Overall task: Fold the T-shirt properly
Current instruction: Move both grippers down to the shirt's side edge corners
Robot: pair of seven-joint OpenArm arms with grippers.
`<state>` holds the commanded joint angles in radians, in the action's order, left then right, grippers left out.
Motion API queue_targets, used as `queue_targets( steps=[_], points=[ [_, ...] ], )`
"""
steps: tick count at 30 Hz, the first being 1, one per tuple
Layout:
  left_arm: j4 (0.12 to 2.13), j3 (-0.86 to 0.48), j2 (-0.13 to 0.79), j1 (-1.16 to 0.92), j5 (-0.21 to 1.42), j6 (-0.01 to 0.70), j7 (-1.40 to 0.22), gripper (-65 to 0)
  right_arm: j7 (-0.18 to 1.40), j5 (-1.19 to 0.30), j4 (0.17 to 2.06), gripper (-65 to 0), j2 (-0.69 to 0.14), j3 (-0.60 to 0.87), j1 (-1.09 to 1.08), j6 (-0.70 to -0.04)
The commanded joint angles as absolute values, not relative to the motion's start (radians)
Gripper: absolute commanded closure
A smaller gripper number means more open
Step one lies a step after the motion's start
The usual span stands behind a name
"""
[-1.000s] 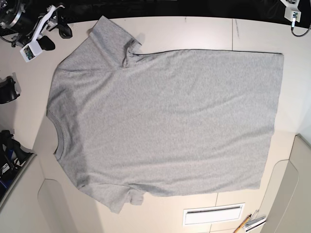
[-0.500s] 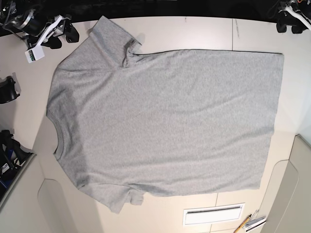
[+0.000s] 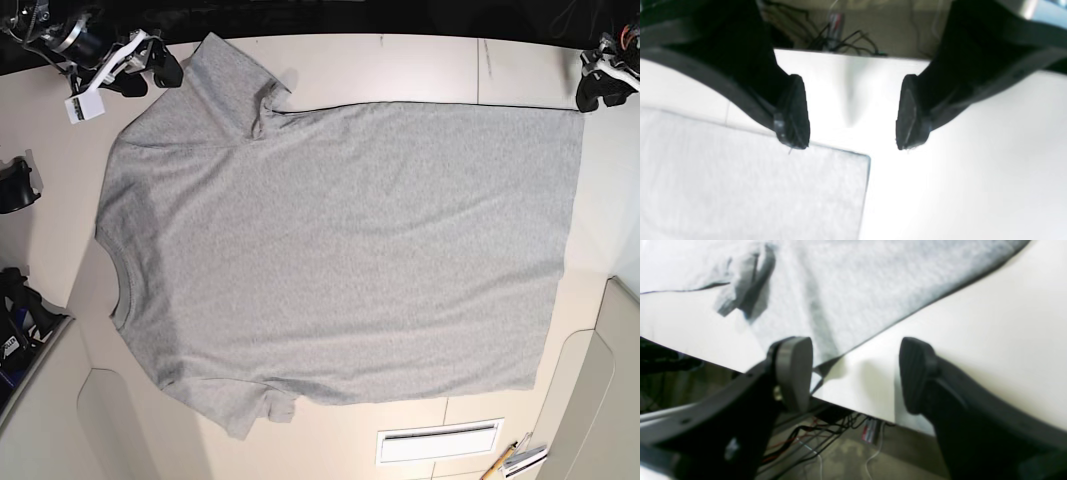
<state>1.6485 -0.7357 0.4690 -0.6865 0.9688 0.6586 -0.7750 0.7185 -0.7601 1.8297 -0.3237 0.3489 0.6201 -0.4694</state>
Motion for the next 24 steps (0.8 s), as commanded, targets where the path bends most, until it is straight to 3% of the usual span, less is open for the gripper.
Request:
queue_targets(
  steps=[10,24],
  points=[
    [1.586,-0.714,0.472,-0.662,1.004,0.659,-0.779,-43.7,0.756,-0.854,1.673,-40.3,-0.282,0.348,0.552,-0.532],
    [1.456,-0.699,0.480,-0.597,0.961,0.660,-0.744,-43.7,0.759,-0.849,1.671,-40.3,-0.246,0.252,0.541,-0.532]
  ],
)
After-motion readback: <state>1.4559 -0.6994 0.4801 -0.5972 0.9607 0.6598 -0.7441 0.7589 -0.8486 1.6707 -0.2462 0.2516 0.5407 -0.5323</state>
